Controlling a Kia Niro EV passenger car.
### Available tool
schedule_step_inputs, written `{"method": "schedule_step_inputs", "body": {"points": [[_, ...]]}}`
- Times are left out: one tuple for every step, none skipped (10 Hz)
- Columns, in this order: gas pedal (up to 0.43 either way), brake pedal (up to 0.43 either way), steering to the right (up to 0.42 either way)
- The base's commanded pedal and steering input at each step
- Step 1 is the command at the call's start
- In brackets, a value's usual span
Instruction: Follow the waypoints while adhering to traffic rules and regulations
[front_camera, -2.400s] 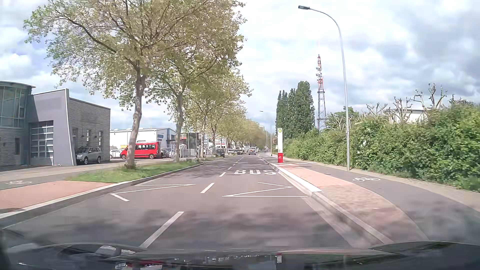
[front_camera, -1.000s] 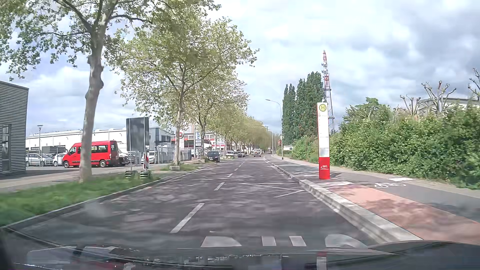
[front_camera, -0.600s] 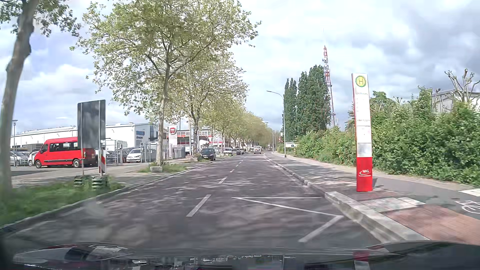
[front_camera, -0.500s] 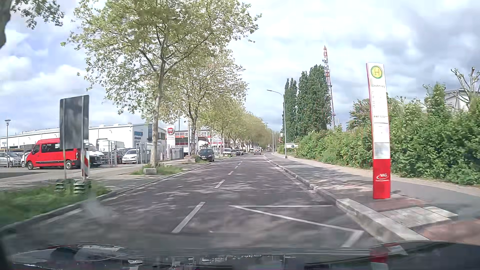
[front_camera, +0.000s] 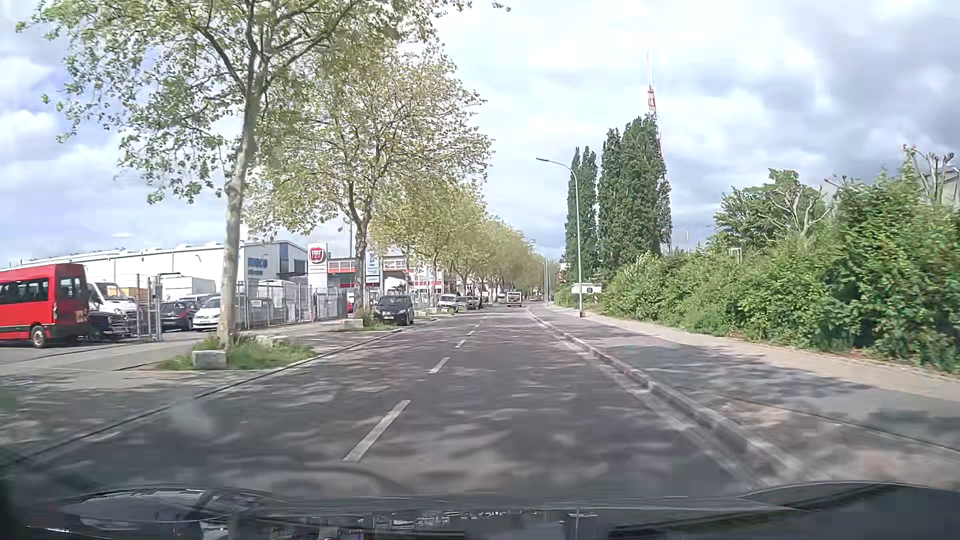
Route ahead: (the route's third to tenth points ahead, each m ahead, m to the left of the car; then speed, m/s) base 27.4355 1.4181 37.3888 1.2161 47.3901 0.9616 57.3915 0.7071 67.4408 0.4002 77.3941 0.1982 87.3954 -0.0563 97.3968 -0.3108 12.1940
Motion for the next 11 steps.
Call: {"method": "schedule_step_inputs", "body": {"points": [[0.079,0.0,0.002],[0.079,0.0,0.002],[0.079,0.0,0.002],[0.079,0.0,0.002],[0.079,0.0,0.002],[0.079,0.0,0.002],[0.079,0.0,0.002],[0.079,0.0,0.002],[0.079,0.0,0.002],[0.079,0.0,0.002],[0.079,0.0,0.002]]}}
